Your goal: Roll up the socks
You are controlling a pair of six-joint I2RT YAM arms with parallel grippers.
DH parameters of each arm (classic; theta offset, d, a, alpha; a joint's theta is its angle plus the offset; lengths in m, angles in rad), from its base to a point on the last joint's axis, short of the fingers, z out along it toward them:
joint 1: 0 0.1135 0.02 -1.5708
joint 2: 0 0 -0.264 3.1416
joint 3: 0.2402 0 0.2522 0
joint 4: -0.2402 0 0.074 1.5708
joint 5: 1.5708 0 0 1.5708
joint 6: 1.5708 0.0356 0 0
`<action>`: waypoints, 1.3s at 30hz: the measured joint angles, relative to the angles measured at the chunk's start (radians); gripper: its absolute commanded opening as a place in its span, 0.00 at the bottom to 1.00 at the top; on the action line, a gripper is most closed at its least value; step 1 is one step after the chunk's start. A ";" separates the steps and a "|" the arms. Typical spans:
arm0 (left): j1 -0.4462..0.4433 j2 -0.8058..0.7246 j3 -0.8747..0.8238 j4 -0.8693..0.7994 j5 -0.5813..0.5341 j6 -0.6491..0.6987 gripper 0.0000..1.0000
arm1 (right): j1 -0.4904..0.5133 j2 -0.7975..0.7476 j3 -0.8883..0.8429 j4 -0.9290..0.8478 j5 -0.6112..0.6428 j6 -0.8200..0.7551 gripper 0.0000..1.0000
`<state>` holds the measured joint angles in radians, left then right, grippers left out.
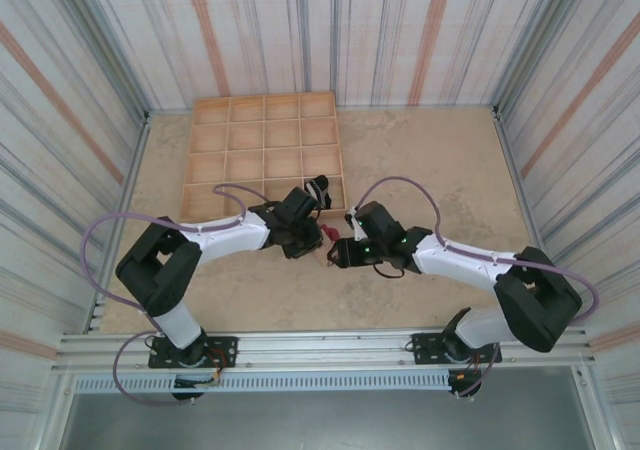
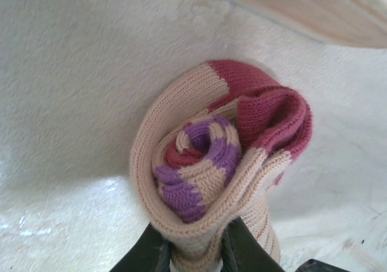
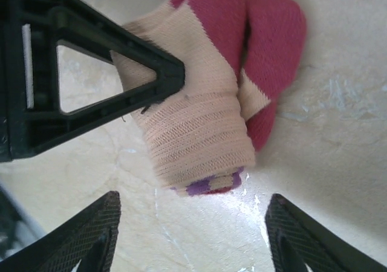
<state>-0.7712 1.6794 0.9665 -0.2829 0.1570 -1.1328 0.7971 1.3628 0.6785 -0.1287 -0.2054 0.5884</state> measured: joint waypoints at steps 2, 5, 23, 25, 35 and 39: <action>0.000 0.000 0.002 -0.015 0.011 0.001 0.07 | 0.048 -0.002 0.000 0.000 0.069 -0.042 0.67; 0.004 0.000 0.003 -0.027 0.030 0.003 0.07 | 0.095 0.001 -0.001 0.021 0.136 -0.088 0.67; 0.010 0.000 0.000 -0.027 0.059 0.008 0.49 | 0.101 0.181 0.025 0.153 0.142 -0.137 0.23; 0.013 0.000 0.000 -0.026 0.061 0.007 0.61 | 0.069 0.186 0.016 0.182 0.101 -0.118 0.17; 0.014 -0.061 -0.093 0.079 0.076 0.009 0.87 | -0.108 0.187 -0.111 0.391 -0.164 0.030 0.06; 0.015 -0.090 -0.160 0.200 0.092 0.034 0.78 | -0.193 0.203 -0.146 0.455 -0.290 0.111 0.05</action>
<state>-0.7563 1.5894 0.8062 -0.0826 0.2489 -1.0992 0.6044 1.5661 0.5320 0.3260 -0.4957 0.6998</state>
